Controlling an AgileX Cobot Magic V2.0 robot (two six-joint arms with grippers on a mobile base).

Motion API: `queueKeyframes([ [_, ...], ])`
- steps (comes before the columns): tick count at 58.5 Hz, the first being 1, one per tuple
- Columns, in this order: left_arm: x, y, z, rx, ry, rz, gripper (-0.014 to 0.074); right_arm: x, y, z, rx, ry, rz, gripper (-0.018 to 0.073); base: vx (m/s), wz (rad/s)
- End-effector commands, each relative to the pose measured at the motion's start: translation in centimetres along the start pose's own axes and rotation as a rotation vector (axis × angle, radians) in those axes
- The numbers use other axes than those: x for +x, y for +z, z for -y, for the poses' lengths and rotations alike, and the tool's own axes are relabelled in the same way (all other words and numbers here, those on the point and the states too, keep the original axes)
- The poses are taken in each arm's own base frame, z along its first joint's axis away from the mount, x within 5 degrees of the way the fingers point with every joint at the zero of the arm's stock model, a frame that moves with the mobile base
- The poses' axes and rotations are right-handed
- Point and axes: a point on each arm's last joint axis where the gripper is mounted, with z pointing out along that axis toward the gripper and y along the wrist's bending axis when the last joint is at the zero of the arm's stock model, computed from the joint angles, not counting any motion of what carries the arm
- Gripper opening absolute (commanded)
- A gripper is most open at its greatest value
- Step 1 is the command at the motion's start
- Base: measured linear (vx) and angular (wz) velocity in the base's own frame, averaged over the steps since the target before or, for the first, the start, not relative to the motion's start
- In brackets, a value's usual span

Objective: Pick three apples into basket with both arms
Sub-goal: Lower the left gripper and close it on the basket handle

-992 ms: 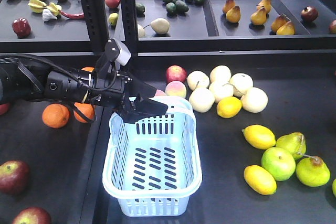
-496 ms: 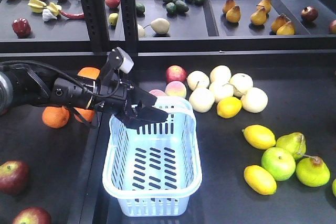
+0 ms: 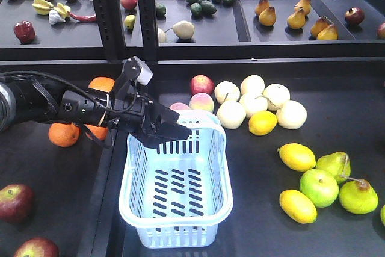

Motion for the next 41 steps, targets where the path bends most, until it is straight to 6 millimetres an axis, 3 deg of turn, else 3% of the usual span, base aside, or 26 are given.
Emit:
queueKeyframes([
  [1, -1.8, -1.0, 0.8, -0.010, 0.069, 0.019, 0.0300, -0.3, 0.0, -0.1, -0.016, -0.007, 0.072, -0.0005, 0.00, 0.00],
  [14, -1.8, -1.0, 0.9, -0.002, 0.071, 0.020, -0.0008, -0.3, 0.0, -0.1, -0.016, -0.007, 0.073, -0.0005, 0.00, 0.00],
  [27, -2.8, -1.7, 1.5, -0.011, 0.107, 0.043, -0.0007, -0.3, 0.0, -0.1, -0.016, -0.007, 0.073, -0.0005, 0.00, 0.00],
  [41, -5.9, -4.5, 4.3, 0.005, 0.170, 0.131, -0.0007, -0.3, 0.0, -0.1, -0.016, -0.007, 0.073, -0.0005, 0.00, 0.00],
])
